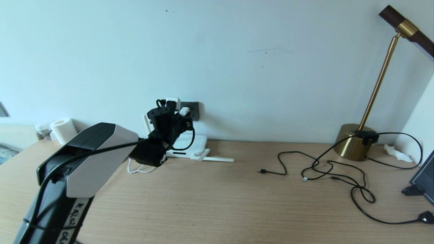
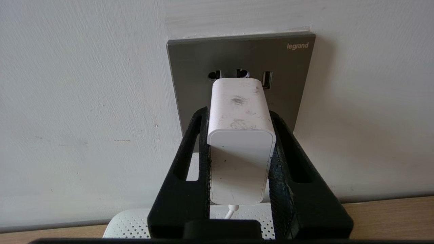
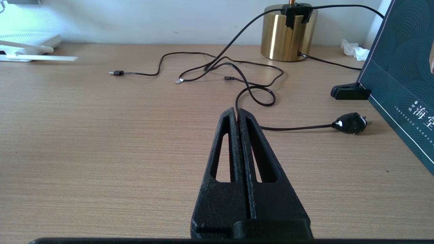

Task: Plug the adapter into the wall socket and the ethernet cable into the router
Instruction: Align plug and socket

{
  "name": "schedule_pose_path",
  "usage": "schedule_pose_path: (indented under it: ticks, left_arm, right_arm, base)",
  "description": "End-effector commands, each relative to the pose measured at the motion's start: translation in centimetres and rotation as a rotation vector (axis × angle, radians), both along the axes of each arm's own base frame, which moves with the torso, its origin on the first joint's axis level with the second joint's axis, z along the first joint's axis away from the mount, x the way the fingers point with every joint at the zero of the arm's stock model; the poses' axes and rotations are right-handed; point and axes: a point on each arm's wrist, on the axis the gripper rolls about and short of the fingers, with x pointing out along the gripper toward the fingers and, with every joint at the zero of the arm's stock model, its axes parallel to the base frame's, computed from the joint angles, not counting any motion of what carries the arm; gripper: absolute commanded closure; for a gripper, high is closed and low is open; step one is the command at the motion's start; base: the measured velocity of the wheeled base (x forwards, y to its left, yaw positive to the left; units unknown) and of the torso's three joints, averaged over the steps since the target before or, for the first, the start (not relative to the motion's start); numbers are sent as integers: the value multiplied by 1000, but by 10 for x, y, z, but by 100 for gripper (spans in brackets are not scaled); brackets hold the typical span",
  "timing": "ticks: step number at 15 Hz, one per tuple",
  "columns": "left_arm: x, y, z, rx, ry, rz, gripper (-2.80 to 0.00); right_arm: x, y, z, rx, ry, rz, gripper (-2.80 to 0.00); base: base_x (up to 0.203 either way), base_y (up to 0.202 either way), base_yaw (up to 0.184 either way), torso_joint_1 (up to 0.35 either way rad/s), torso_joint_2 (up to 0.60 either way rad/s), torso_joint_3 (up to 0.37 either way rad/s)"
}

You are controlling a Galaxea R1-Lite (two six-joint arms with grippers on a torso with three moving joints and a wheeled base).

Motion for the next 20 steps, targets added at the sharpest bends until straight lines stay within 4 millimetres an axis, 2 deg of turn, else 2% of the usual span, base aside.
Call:
schedule_pose_path:
  ticks: [1,9,20]
  left_arm:
    - [0,0,3,-3,-11,1,0]
    - [0,0,3,-7,-6,7,0]
    - [-3,-12,0,-68,13,53,0]
  right_arm:
    - [1,0,-3,0,10,-1,0]
    - [1,0,-3,0,10,0,0]
    - [1,0,-3,0,10,-1,0]
  base:
    - [0,0,0,0,0,0]
    - [0,0,0,0,0,0]
    - [0,0,0,0,0,0]
